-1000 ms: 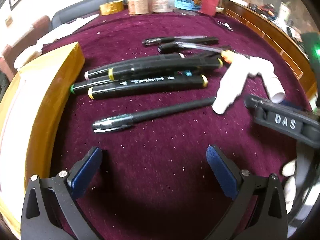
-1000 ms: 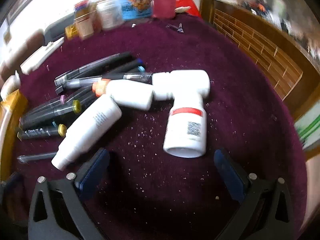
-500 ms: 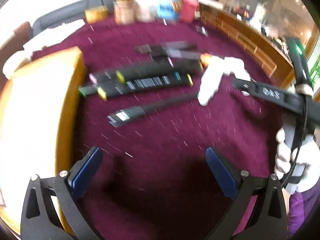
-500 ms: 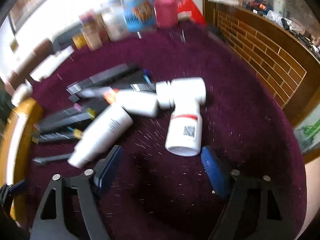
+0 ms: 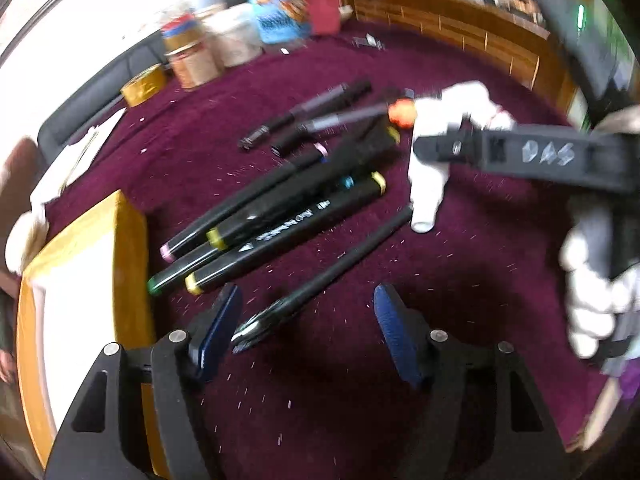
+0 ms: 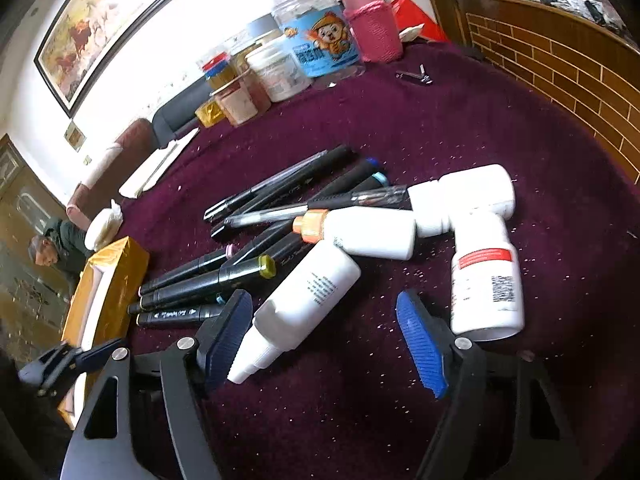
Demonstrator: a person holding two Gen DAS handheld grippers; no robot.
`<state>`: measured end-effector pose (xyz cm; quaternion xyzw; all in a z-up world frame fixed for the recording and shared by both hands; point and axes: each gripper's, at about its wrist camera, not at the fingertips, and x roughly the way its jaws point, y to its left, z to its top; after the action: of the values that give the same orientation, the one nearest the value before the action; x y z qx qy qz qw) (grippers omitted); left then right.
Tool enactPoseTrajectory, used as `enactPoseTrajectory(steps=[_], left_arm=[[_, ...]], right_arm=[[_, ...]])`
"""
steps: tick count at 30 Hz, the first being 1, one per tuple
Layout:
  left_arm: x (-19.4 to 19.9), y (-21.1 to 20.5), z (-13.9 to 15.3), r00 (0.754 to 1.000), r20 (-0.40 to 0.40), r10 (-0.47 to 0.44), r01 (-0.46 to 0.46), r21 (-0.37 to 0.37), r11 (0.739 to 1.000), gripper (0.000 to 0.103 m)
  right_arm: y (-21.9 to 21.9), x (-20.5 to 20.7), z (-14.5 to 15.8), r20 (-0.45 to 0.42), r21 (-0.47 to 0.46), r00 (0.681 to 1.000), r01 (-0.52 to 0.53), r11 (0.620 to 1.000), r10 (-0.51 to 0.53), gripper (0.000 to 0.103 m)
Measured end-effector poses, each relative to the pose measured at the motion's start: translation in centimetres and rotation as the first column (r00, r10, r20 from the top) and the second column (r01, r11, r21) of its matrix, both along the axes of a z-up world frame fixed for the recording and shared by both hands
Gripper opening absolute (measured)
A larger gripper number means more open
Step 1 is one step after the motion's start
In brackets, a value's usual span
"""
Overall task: Organize rigid objects
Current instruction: 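Reach the left tool to the thin black pen and close on it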
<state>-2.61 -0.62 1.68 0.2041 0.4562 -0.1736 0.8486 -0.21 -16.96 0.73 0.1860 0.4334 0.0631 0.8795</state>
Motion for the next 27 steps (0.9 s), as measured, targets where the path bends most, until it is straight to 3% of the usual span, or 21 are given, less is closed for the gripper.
enactPoseTrajectory(steps=[1, 3, 4, 5, 8, 12, 18, 23, 27], left_arm=[[0.3, -0.4, -0.4, 1.0, 0.004, -0.003, 0.003, 0.005, 1.0, 0.066], [0.6, -0.4, -0.3, 0.999, -0.034, -0.018, 0.016, -0.05, 0.999, 0.049], [0.8, -0.3, -0.1, 0.997, -0.077, -0.027, 0.021, -0.085, 0.996, 0.03], [0.8, -0.2, -0.1, 0.994, -0.104, -0.037, 0.025, -0.114, 0.993, 0.018], [0.0, -0.7, -0.2, 0.993, -0.107, -0.057, 0.047, -0.098, 0.994, 0.011], [-1.4, -0.8, -0.3, 0.986, -0.144, -0.08, 0.06, -0.139, 0.988, 0.008], [-3.2, 0.2, -0.1, 0.984, -0.157, -0.082, 0.046, -0.22, 0.974, 0.008], [-2.8, -0.1, 0.1, 0.988, -0.148, -0.052, 0.013, -0.253, 0.967, 0.008], [-1.7, -1.8, -0.3, 0.989, -0.138, -0.045, 0.012, -0.227, 0.974, 0.01]], right_arm=[[0.4, -0.1, 0.0, -0.002, -0.02, 1.0, -0.001, 1.0, 0.001, 0.067], [1.0, -0.2, 0.1, -0.004, -0.049, 1.0, -0.012, 0.999, 0.012, 0.063], [1.2, -0.4, 0.3, -0.003, -0.061, 1.0, -0.015, 0.998, 0.015, 0.06], [1.5, -0.7, 0.6, 0.003, -0.086, 1.0, -0.017, 0.996, 0.018, 0.059], [2.0, -1.1, 1.3, 0.028, -0.13, 0.999, -0.026, 0.991, 0.03, 0.057], [1.7, -1.4, 1.6, 0.035, -0.1, 0.999, -0.018, 0.995, 0.022, 0.057], [0.6, -1.6, 1.3, 0.018, -0.145, 1.0, 0.012, 0.989, -0.01, 0.057], [0.1, -2.1, 1.7, 0.021, -0.217, 0.998, 0.055, 0.975, -0.052, 0.057], [0.2, -2.7, 2.9, 0.055, -0.295, 0.996, 0.087, 0.951, -0.074, 0.057]])
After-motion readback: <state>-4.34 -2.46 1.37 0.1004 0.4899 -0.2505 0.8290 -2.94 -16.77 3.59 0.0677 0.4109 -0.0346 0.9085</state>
